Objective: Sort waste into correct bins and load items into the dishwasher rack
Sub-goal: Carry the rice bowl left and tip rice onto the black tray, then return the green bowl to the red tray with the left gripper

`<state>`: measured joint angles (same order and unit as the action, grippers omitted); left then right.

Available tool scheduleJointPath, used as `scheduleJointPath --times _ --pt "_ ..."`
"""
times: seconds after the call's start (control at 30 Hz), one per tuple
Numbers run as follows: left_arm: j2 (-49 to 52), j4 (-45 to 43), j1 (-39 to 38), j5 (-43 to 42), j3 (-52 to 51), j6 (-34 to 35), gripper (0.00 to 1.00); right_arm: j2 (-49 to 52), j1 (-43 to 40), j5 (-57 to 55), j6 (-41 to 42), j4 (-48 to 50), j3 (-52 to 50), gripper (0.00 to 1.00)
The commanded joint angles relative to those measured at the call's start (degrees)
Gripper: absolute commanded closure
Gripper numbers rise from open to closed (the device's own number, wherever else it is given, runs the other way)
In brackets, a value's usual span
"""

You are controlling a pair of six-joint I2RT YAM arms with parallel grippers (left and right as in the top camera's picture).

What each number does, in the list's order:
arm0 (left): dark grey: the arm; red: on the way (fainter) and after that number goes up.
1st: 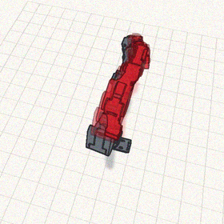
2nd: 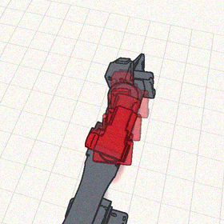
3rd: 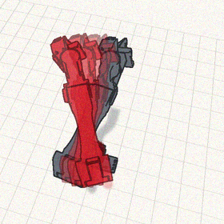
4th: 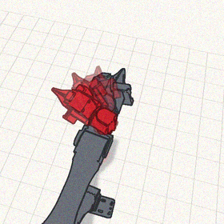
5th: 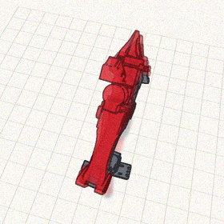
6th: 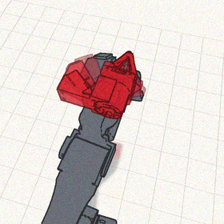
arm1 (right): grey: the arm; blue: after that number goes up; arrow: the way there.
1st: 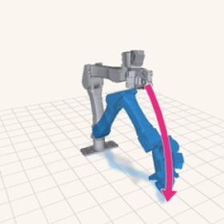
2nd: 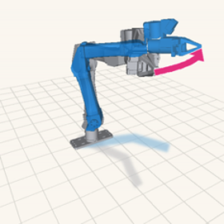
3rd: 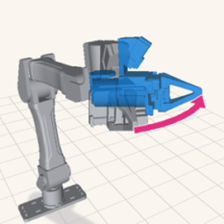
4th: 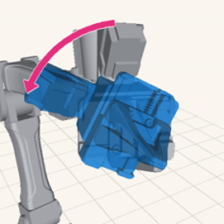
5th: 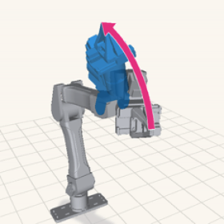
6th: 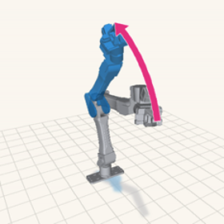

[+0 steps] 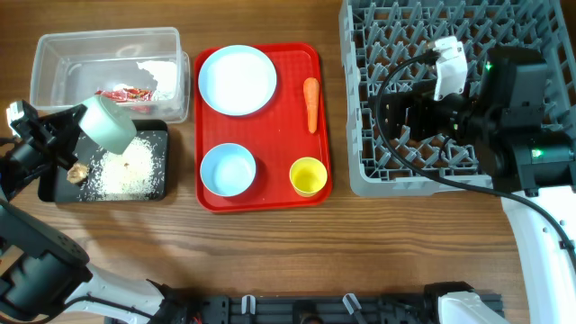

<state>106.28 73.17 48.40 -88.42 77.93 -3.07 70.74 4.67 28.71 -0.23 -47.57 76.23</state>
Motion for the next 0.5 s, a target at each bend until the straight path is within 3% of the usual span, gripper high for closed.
scheduleJointPath --times 0.0,0.23,0.33,0.47 --pt "0.1 0.0 -0.4 -0.6 -0.2 0.5 0.96 0.3 -0.2 0.9 0.2 0.0 0.9 0.00" --pt "-4.2 -0.3 -4.6 2.2 0.4 -1.2 0.96 0.3 -0.2 0.8 0.2 0.1 0.9 0.00" --pt "-8.3 -0.4 -7.9 8.1 1.7 -1.2 0.96 0.3 -0.2 0.3 0.3 0.3 0.9 0.00" --pt "-14.4 -10.6 -15.9 11.3 2.3 1.3 0.96 0.3 -0.2 0.2 0.2 0.7 0.9 0.00"
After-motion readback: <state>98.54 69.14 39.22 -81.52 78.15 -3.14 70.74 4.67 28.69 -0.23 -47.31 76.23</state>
